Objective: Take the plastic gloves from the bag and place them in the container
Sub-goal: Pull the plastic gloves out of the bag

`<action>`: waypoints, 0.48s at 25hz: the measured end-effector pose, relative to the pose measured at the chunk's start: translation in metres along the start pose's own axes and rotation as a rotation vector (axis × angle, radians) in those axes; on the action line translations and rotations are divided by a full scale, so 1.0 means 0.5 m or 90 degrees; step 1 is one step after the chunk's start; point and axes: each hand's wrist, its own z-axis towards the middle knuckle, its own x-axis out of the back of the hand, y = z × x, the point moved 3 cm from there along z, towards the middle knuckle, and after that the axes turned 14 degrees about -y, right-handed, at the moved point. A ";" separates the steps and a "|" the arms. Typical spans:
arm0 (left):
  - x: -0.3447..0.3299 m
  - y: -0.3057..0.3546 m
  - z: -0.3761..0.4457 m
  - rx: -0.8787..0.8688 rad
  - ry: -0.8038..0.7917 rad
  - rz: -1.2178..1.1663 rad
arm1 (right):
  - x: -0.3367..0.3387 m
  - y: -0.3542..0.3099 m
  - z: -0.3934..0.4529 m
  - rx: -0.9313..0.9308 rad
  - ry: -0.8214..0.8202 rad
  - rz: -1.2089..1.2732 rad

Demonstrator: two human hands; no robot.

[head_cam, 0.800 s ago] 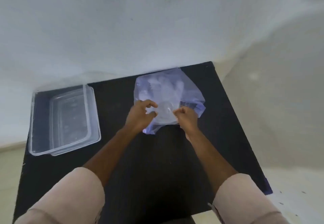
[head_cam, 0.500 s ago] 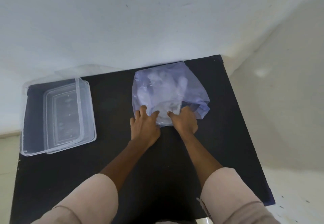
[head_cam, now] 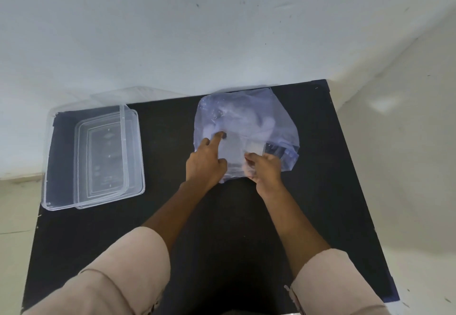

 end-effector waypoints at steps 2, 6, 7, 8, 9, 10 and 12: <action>0.004 -0.014 -0.003 -0.010 -0.018 0.007 | 0.024 0.000 -0.049 0.018 0.000 -0.028; -0.009 -0.038 -0.029 -0.033 -0.062 0.057 | 0.083 0.072 -0.185 -0.008 -0.011 -0.111; -0.014 -0.043 -0.039 -0.037 -0.077 0.073 | 0.092 0.099 -0.215 -0.027 -0.026 -0.121; -0.019 -0.050 -0.049 -0.047 -0.081 0.093 | 0.098 0.125 -0.241 -0.049 -0.043 -0.120; -0.021 -0.058 -0.068 -0.062 -0.069 0.117 | 0.100 0.153 -0.268 -0.073 -0.058 -0.110; -0.025 -0.071 -0.094 -0.079 -0.040 0.131 | 0.099 0.184 -0.287 -0.098 -0.070 -0.105; -0.039 -0.113 -0.164 -0.111 0.043 0.088 | 0.093 0.243 -0.316 -0.140 -0.075 -0.121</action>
